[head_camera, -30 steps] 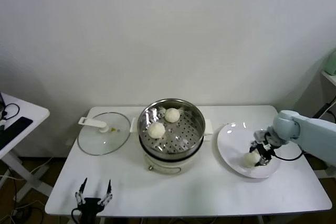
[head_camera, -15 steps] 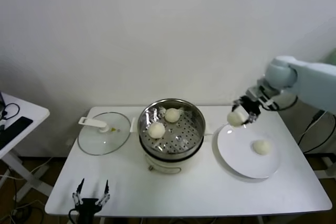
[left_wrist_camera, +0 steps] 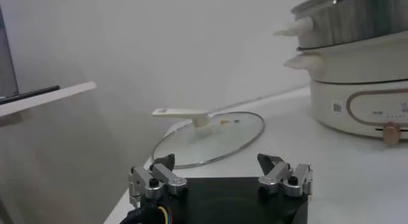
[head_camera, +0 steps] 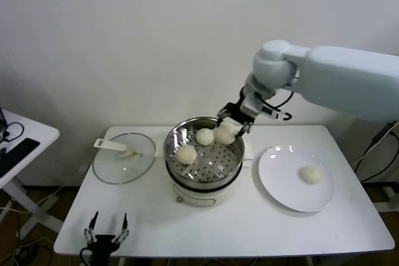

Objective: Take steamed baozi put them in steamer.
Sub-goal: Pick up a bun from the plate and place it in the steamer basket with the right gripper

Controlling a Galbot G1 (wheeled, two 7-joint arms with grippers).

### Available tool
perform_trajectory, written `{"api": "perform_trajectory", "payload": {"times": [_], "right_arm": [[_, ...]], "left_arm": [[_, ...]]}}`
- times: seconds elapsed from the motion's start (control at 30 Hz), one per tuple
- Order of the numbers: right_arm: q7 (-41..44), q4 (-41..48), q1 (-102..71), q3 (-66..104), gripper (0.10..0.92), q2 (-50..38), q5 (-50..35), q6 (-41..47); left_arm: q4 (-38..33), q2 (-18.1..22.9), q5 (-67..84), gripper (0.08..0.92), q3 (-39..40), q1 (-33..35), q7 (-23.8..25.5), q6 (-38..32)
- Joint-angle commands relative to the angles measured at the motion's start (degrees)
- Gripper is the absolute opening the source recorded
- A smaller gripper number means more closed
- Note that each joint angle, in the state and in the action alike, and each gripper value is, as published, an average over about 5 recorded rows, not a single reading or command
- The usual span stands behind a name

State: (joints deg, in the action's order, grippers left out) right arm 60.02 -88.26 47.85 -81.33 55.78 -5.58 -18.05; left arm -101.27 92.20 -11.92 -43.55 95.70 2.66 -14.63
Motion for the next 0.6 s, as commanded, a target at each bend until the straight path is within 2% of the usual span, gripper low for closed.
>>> {"api": "perform_trajectory", "payload": {"times": [0.03,0.6], "right_arm": [[-0.9,-0.3,-8.6,1.3,0.653,7.9,11.7,-5.7],[-1.8,2.5,-17.4,2.2,0.653,9.5,16.6,-5.5]], "left_arm": [[-0.1,0.8,0.0,0.823,0.0,0.0,-0.1,0.0],[0.3,1.0,-0.3,0.823,-0.1,0.4,-0.3,-0.7]]}}
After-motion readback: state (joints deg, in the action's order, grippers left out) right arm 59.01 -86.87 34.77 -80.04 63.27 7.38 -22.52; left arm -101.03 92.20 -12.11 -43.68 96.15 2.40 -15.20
